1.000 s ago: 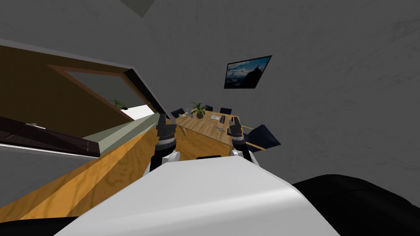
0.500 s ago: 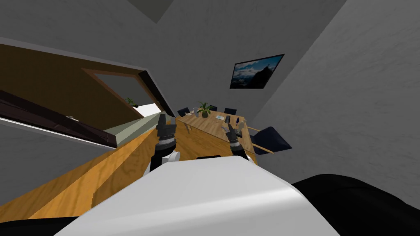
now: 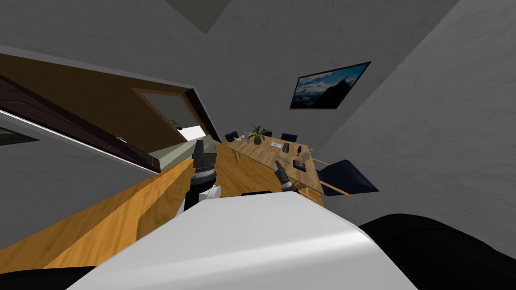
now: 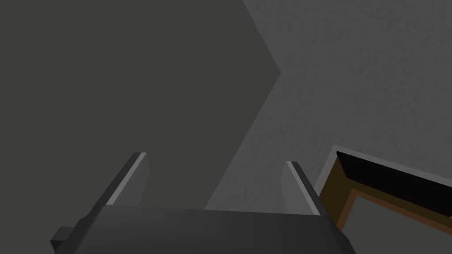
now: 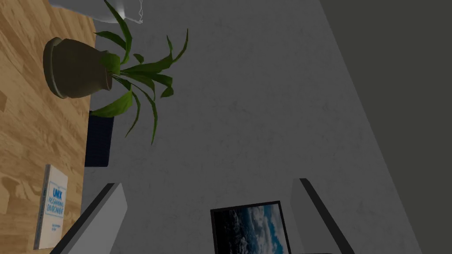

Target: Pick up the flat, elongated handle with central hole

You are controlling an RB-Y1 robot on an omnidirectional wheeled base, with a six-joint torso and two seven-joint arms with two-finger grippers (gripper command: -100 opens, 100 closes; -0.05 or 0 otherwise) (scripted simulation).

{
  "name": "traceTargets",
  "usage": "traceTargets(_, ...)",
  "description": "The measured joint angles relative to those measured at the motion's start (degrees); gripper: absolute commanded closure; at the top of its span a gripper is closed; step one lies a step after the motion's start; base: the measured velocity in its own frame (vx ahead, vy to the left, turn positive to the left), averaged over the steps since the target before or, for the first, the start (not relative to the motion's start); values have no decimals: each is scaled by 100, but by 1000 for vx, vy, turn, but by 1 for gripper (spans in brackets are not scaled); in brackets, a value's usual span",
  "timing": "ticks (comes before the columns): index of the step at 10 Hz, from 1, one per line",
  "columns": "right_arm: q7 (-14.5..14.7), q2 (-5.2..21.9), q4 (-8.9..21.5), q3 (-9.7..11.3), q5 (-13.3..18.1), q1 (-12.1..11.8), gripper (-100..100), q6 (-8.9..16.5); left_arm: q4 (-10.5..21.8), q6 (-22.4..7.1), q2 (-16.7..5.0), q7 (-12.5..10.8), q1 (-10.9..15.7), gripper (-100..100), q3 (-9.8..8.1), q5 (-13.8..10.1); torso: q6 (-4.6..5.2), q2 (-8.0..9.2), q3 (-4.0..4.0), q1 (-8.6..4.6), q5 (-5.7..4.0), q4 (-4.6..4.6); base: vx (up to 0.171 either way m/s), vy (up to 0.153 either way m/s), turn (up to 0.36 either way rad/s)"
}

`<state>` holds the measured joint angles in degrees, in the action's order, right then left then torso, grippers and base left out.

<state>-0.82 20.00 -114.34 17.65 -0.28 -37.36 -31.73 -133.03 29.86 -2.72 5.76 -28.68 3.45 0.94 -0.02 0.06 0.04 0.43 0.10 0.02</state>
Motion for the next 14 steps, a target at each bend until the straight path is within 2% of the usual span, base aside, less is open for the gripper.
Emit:
traceTargets(1,-17,143,256,196,2,-42,-100,-61,0,0,0,0,0,0,0,0,0,-5,-3,14,3,-1,4,132,80)
traceTargets(6,-146,832,736,656,-28,-241,-100,-6,0,0,-1,0,-1,0,-1,0,4,-2,-1,-23,-3,0,17,90,162)
traceTargets(7,-130,963,892,823,2,-290,-100,-49,0,0,-1,0,0,0,-1,0,1,-5,-3,-20,-3,-1,29,72,113)
traceTargets(9,-196,1243,1242,1001,-10,-251,-100,-95,0,0,-1,0,0,0,-1,0,1,-5,-3,-19,-3,-1,29,79,172)
traceTargets(10,-220,1348,1326,1069,-6,-271,-100,-67,0,0,-1,0,-1,0,-1,0,4,-4,-3,-21,-2,-1,44,77,274)
traceTargets(11,-195,1501,1388,1224,33,-375,-100,-37,0,0,-1,0,0,0,-1,0,1,-7,-4,-19,-2,-1,43,59,104)
traceTargets(12,-192,1593,1557,1302,44,-381,-100,-88,0,0,-1,0,-1,0,-1,0,5,-7,-4,-25,-3,-1,21,23,-49)
traceTargets(13,-224,1663,1655,1304,28,-362,-100,-116,0,0,-1,0,-1,0,-2,0,6,-1,-1,-37,-5,0,33,41,234)
traceTargets(14,-267,1824,1837,1417,36,-313,-100,-125,0,0,-1,0,0,0,-1,0,0,-4,-3,-35,-6,0,40,36,169)
